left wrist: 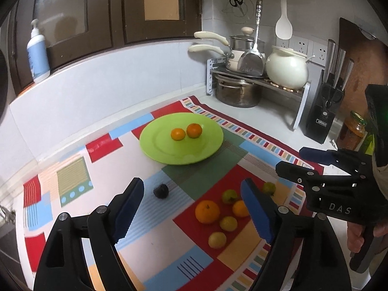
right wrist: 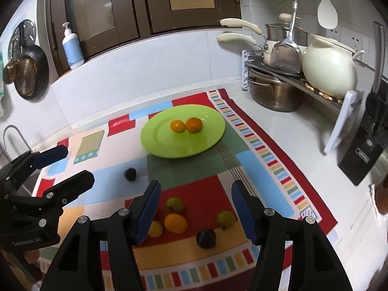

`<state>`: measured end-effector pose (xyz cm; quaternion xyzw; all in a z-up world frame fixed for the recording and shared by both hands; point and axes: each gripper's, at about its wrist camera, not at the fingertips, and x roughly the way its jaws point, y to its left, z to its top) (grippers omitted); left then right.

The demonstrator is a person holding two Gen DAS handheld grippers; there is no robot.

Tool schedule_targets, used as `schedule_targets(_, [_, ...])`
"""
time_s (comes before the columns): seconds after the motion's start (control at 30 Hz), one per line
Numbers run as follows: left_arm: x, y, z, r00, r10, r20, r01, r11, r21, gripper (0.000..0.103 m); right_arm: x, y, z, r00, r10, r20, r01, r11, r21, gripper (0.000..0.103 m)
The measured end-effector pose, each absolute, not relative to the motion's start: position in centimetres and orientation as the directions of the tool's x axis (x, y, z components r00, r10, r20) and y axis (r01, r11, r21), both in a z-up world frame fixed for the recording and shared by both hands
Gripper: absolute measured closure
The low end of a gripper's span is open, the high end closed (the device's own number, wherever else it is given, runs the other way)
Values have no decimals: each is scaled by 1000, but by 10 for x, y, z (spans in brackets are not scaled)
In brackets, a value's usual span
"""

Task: Organize fruits
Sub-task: 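Lift both open grippers off the plate and move back toward the fruits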

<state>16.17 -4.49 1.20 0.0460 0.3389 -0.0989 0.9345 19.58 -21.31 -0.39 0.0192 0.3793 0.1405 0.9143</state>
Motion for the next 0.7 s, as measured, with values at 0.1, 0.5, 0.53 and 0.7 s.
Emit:
schedule_targets(0.1, [153,-47,6,751,-138,-646,206,978,31,21,186,-214,-8,681,261,-685,-240,962,127,42])
schedule_targets(0.5, [134,-54,-22,745,-123,-656,188,982,29,21,165,-215,-35,679,248,-691,-266,960,83,42])
schedule_targets(0.53, [134,-55,-25,742,-123,-659,189,982,29,21,165,-215,-38,678,246,-693,-268,960,78,42])
schedule_targets(0.7, [134,-59,-43,726,-105,-680,187,981,48,21,162,-214,-54,669,239,-704,-281,958,58,42])
